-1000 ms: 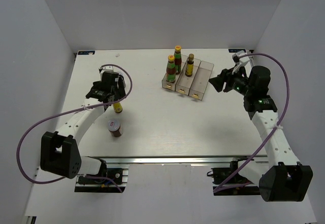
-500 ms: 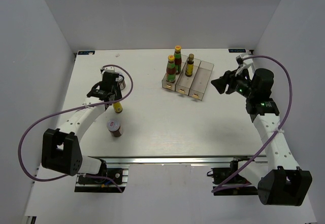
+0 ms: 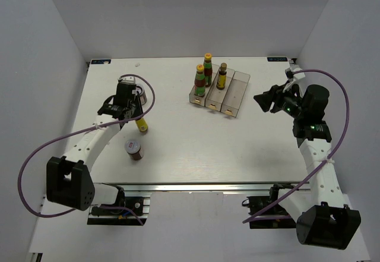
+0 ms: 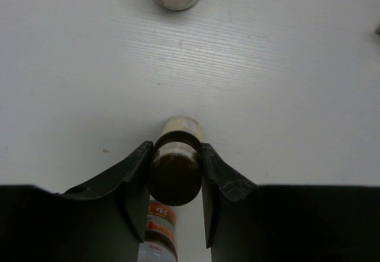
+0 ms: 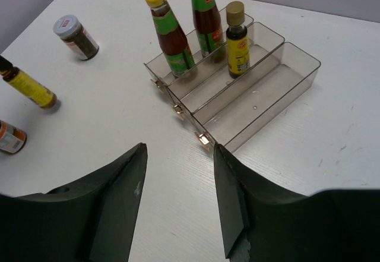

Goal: Organize the condiment bottles

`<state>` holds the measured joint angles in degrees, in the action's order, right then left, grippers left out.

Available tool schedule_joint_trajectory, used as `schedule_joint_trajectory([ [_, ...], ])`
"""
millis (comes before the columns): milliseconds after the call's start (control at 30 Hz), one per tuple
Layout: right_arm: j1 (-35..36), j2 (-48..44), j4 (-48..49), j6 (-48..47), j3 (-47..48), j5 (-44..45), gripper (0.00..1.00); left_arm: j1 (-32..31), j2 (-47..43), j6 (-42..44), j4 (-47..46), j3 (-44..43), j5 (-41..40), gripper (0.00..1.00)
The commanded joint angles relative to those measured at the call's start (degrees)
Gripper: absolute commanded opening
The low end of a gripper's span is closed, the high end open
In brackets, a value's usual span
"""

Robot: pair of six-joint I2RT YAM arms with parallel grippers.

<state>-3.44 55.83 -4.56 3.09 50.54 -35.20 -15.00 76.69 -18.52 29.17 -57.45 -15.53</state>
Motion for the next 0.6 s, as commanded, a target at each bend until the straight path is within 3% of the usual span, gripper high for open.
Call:
schedule_joint_trajectory([
  [0, -3.0, -0.9, 0.3, 2.0, 0.1, -2.7, 0.54, 0.1, -6.4, 1.1, -1.0, -6.4, 9.2, 0.00],
  [100, -5.4, -1.0, 0.2, 2.4, -0.3, -4.5, 0.34, -1.0, -7.8, 1.2, -0.6, -9.8, 15.4, 0.00],
  [133, -6.0, -1.0, 0.2, 2.3, -0.4, -4.7, 0.23, -1.6, -7.8, 1.1, -0.5, -10.8, 18.0, 0.00],
  [233, -6.8, -1.0, 0.0, 2.4, -0.5, -5.7, 0.09, -5.5, -5.9, 1.0, -0.3, -15.4, 21.3, 0.00],
  [400, -7.0, -1.2, -0.5, 2.8, -0.2, -6.2, 0.06, -17.9, 2.1, 2.6, 0.1, -25.6, 16.4, 0.00],
  [567, -7.2, -1.5, -1.2, 2.9, 0.1, -6.8, 0.06, -23.0, 12.0, 4.1, -2.1, -33.9, 13.9, 0.00],
])
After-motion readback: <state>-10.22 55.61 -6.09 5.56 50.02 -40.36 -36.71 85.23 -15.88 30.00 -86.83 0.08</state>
